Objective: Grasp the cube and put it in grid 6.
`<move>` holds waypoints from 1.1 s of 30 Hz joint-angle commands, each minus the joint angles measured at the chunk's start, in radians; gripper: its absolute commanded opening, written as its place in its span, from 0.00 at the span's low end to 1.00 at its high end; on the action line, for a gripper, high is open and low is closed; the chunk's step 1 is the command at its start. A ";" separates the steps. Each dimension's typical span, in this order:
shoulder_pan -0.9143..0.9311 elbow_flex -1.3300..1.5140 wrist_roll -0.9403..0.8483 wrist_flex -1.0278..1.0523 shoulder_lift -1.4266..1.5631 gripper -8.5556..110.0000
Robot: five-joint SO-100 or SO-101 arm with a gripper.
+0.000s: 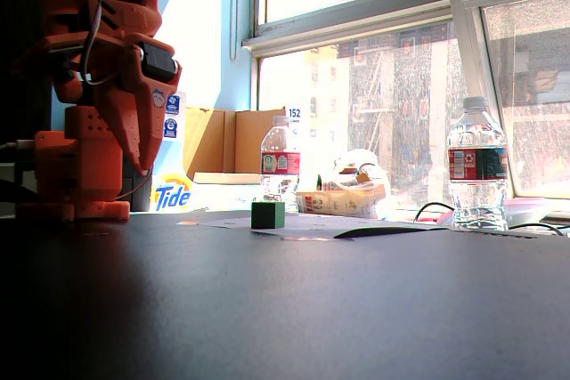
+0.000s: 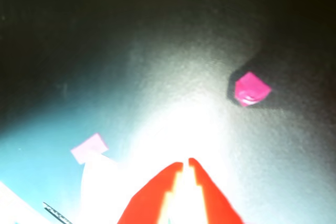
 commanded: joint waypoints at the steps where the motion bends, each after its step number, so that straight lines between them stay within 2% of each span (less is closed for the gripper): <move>1: -0.005 0.077 -0.009 -0.041 0.080 0.07; 21: -0.020 0.385 0.009 -0.054 0.445 0.07; 27: -0.029 0.503 0.026 0.077 0.758 0.07; 33: -0.032 0.532 0.032 0.061 0.759 0.07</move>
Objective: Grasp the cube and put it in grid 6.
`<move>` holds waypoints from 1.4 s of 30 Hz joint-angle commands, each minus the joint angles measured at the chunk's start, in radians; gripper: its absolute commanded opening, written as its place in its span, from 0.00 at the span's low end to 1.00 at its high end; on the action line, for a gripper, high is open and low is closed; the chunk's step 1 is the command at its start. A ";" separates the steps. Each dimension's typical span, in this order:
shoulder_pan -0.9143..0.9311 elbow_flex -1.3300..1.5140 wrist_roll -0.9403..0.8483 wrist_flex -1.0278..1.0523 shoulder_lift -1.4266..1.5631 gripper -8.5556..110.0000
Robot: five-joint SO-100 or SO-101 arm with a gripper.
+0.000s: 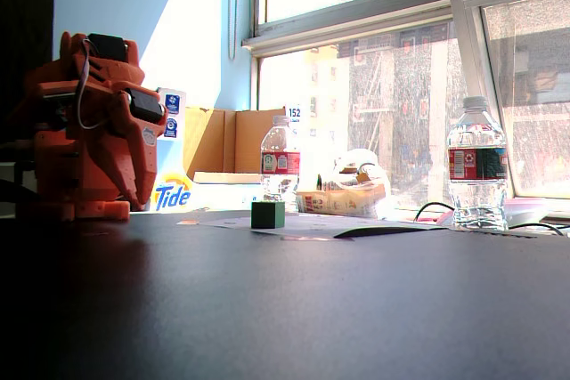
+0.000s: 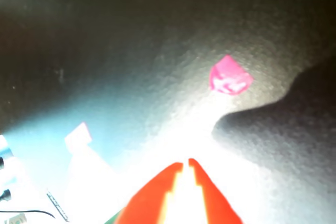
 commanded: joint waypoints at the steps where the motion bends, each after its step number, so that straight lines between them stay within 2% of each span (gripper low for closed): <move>1: -0.008 0.011 0.012 -0.005 0.017 0.07; 42: -0.017 0.037 0.077 -0.091 0.017 0.07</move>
